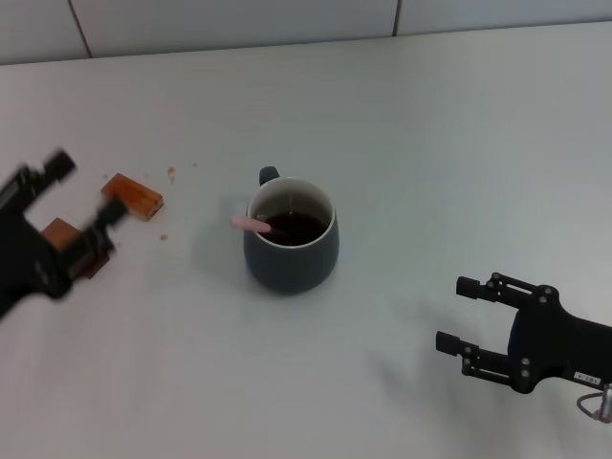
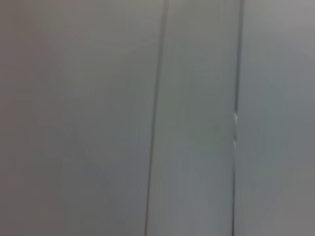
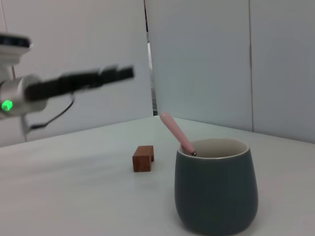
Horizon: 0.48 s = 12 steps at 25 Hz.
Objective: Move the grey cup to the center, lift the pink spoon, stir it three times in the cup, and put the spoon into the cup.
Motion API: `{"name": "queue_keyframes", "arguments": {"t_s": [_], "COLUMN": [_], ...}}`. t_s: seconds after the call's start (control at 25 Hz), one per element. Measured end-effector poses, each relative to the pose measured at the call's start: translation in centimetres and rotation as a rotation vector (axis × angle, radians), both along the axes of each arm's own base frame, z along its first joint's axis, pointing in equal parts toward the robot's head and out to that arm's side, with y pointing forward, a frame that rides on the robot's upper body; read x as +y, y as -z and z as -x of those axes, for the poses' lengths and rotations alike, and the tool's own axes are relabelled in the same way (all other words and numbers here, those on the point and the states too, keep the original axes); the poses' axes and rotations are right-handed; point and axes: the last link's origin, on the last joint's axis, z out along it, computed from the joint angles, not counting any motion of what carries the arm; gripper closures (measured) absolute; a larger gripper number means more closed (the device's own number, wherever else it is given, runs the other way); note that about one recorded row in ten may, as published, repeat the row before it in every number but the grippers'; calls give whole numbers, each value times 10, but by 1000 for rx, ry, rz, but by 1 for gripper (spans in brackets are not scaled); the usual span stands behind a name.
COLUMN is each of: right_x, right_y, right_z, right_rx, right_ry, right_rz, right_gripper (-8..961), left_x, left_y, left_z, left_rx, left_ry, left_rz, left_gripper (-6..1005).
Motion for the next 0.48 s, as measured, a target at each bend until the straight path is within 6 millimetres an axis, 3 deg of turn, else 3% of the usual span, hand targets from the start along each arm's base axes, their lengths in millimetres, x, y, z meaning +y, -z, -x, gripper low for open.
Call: {"name": "queue_keyframes", "arguments": {"t_s": [0.08, 0.24, 0.48], "right_x": [0, -1, -4], "right_y": [0, 0, 2], "right_z": [-1, -2, -7], "right_rx": [0, -7, -20], "right_ry": [5, 10, 29], "right_rz": [-5, -9, -12], "right_gripper": [211, 211, 211], "left_x": [-19, -31, -32], "left_y": [14, 21, 26], "left_z": [11, 23, 41], "left_rx": [68, 113, 236], "left_ry": [-25, -61, -102], "left_rz": [24, 40, 110], "left_gripper": [277, 216, 200]}}
